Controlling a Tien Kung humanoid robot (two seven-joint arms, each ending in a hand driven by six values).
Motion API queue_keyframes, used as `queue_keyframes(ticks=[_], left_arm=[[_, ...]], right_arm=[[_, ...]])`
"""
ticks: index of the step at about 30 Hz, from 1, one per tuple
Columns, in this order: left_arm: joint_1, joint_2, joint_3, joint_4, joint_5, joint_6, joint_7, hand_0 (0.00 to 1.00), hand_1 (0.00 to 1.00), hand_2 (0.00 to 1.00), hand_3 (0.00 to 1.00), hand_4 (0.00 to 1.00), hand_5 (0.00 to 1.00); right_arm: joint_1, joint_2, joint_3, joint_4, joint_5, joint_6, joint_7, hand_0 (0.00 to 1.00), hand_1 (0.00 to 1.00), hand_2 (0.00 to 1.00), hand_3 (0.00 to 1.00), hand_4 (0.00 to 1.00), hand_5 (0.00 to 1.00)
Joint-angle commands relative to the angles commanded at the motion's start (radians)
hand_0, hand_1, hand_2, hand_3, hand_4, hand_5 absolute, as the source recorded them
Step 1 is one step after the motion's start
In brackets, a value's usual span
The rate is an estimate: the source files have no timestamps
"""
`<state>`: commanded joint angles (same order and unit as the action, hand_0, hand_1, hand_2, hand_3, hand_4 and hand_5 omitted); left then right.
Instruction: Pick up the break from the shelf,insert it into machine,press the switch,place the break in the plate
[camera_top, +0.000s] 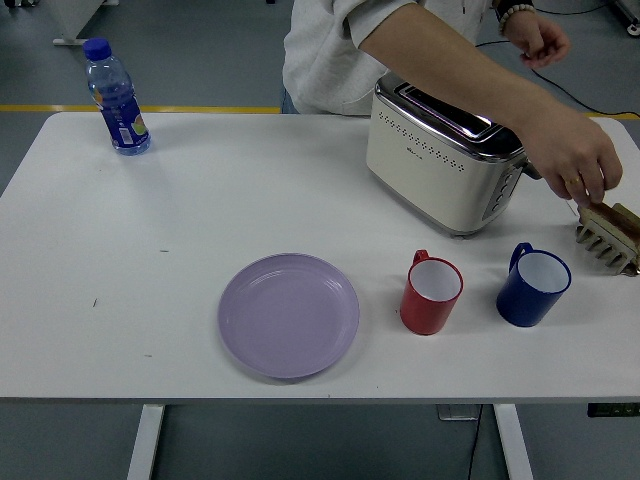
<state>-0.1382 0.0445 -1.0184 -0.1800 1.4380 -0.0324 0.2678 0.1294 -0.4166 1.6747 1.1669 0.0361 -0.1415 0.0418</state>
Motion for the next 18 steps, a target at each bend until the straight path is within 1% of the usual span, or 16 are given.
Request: queue_keyframes(ticks=[10, 14, 18], left_arm=[[0.031, -0.003, -0.03, 0.0, 0.042, 0.0, 0.001, 0.671, 0.687, 0.673, 0.552, 0.286, 0.882], [0.036, -0.005, -0.037, 0.0, 0.044, 0.003, 0.001, 0.671, 0.687, 0.673, 0.552, 0.286, 0.882], [0.034, -0.007, -0.03, 0.0, 0.031, 0.004, -0.002, 0.672, 0.687, 0.673, 0.552, 0.285, 0.882]], right_arm=[[-0.026, 0.006, 0.003, 0.013, -0.007, 0.017, -0.003, 0.661, 0.602, 0.628, 0.585, 0.39, 0.239], [-0.028, 0.006, 0.002, 0.013, -0.009, 0.02, -0.003, 0.661, 0.602, 0.628, 0.585, 0.39, 0.239], [-0.026, 0.007, 0.001, 0.009, -0.008, 0.02, -0.003, 0.661, 0.603, 0.628, 0.586, 0.39, 0.239]])
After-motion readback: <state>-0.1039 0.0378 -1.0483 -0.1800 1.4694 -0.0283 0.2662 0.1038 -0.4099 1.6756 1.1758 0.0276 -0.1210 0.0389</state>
